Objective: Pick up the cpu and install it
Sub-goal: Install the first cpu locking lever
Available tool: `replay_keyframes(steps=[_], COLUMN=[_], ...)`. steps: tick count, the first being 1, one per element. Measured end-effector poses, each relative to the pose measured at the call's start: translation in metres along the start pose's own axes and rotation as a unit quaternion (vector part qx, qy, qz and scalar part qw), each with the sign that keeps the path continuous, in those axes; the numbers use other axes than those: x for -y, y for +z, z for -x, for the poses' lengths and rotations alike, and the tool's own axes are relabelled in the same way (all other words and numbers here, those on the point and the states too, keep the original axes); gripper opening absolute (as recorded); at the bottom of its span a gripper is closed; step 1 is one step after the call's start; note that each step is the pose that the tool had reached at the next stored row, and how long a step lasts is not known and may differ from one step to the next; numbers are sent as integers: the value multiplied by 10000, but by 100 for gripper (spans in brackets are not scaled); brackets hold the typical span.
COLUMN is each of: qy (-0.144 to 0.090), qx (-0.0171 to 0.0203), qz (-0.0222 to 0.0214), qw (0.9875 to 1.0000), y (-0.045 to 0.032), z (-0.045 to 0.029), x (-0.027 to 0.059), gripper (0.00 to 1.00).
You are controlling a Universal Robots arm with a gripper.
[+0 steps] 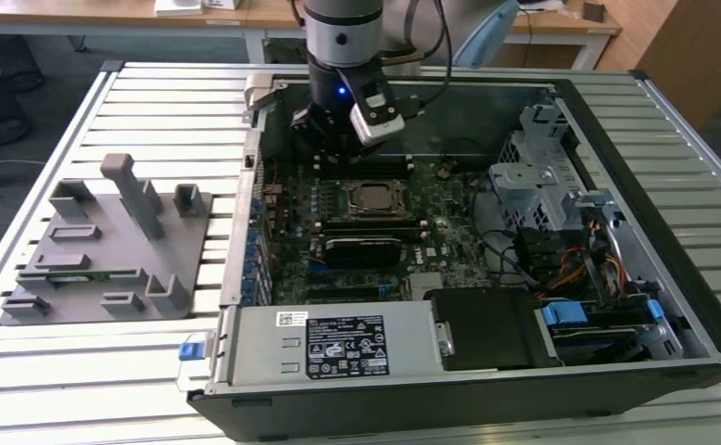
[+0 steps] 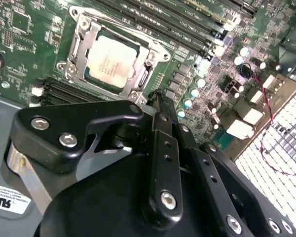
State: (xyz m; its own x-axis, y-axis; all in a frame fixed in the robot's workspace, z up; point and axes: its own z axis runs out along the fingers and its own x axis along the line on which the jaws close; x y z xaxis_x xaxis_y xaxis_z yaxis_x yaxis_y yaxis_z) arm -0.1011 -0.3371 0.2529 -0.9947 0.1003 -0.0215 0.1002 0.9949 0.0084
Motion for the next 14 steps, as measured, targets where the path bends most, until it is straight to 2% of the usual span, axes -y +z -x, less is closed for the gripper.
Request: replay_keyframes(steps=[3, 8, 14], qy=[-1, -1, -1], qx=[-1, -2, -2], qz=[18, 18, 18], qw=[10000, 10000, 10000], y=[1, 4, 6], z=[-35, -96, -153], x=[-12, -53, -144], gripper=[11, 11, 11])
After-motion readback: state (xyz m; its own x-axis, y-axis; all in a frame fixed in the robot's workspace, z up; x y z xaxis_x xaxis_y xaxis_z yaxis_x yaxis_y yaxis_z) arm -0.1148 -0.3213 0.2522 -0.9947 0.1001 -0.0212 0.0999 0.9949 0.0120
